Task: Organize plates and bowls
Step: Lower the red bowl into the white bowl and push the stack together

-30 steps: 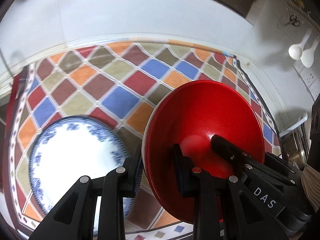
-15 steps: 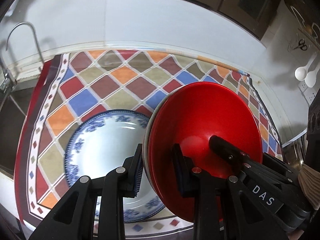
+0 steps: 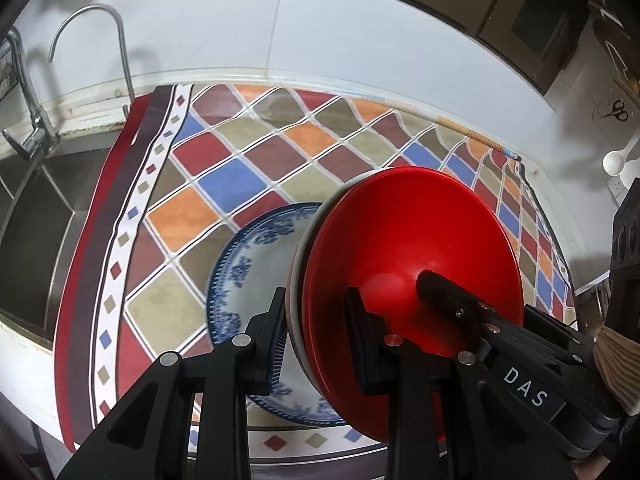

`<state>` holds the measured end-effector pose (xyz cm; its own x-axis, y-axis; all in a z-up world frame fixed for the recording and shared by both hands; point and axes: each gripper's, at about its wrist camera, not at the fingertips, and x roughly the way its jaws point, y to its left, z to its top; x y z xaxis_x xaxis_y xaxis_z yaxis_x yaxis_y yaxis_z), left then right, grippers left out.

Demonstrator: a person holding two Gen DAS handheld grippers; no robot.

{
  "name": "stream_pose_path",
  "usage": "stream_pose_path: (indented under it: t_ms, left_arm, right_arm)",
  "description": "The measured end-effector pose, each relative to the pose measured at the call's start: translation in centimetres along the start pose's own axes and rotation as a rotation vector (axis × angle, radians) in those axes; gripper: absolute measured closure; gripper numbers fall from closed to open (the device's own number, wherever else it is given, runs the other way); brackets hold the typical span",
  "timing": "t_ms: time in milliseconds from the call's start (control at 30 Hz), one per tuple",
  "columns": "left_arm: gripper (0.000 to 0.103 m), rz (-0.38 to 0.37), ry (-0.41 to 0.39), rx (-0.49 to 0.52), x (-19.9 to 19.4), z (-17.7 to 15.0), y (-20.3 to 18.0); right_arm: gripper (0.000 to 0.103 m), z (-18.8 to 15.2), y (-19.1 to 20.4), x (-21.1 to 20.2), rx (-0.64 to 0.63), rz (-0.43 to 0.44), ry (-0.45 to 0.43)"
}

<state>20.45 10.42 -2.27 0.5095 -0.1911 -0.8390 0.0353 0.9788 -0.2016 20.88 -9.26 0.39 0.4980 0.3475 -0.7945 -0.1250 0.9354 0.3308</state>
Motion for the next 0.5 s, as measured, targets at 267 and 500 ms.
stream_pose_path:
  t_ms: [267, 500]
  left_arm:
    - [0.076, 0.003, 0.041, -0.001, 1.5, -0.2, 1.9]
    - [0.076, 0.005, 0.078, 0.013, 3.4, -0.1, 2.3]
  right_arm:
    - [0.068, -0.7, 1.7, 2.1, 0.008, -0.001, 0.034]
    - [0.068, -1.2, 2.0, 3.7, 0.022, -0.022, 0.060]
